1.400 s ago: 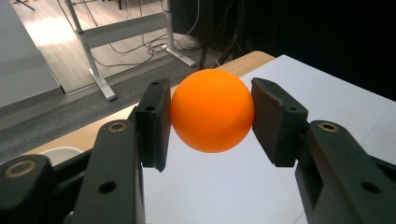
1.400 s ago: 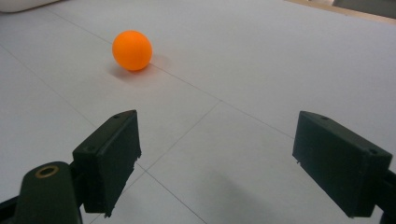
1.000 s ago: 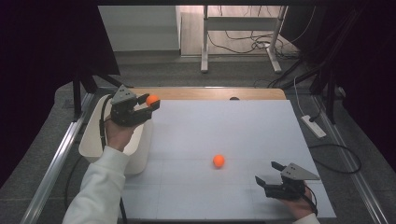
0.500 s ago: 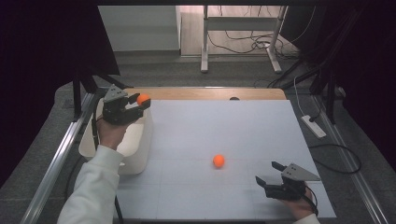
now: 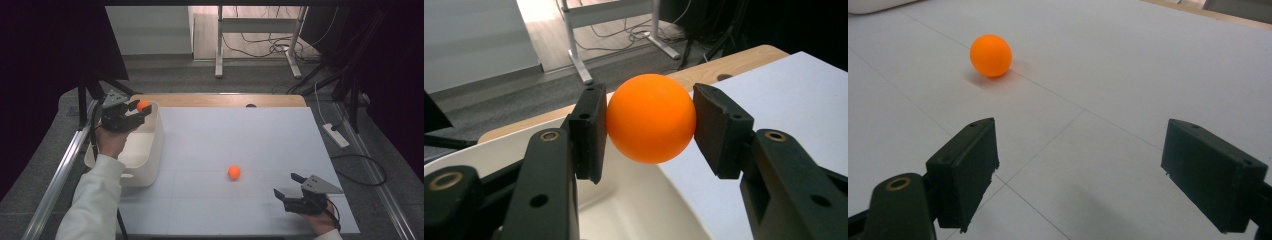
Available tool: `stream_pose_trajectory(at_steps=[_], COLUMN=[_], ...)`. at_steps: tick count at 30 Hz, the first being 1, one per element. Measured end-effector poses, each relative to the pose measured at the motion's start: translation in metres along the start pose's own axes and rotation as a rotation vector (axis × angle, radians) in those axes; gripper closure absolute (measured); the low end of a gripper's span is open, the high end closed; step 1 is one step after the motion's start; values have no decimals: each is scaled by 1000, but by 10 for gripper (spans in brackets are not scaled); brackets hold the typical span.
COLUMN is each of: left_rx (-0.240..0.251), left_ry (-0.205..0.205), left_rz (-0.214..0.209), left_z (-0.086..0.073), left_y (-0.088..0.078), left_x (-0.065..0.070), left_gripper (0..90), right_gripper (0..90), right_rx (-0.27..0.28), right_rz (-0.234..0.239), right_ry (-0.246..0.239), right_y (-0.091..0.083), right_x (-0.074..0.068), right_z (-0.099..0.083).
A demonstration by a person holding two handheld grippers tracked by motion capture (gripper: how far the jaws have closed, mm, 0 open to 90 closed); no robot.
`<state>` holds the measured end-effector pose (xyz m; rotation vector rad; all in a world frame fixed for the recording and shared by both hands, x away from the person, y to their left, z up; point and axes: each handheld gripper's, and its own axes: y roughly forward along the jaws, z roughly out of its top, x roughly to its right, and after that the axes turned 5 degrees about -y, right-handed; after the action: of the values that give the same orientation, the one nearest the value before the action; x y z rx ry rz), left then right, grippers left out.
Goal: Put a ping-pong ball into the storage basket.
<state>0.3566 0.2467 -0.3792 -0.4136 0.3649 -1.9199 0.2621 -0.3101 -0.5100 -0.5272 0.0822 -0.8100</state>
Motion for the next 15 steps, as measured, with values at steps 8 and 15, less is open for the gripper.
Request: stream_pose_trajectory(at_steps=[8,15], left_rx=[-9,-16], left_ry=[-21,-27], left_rz=[29,42], left_z=[-3,-3], left_y=[-2,-1], left_x=[-12,-17], left_gripper=[501,500], right_gripper=[150,150], right_rx=[-1,0], right_rz=[1,2], right_ry=[-1,0], right_y=[0,1], right_x=[0,0], right_z=[0,0])
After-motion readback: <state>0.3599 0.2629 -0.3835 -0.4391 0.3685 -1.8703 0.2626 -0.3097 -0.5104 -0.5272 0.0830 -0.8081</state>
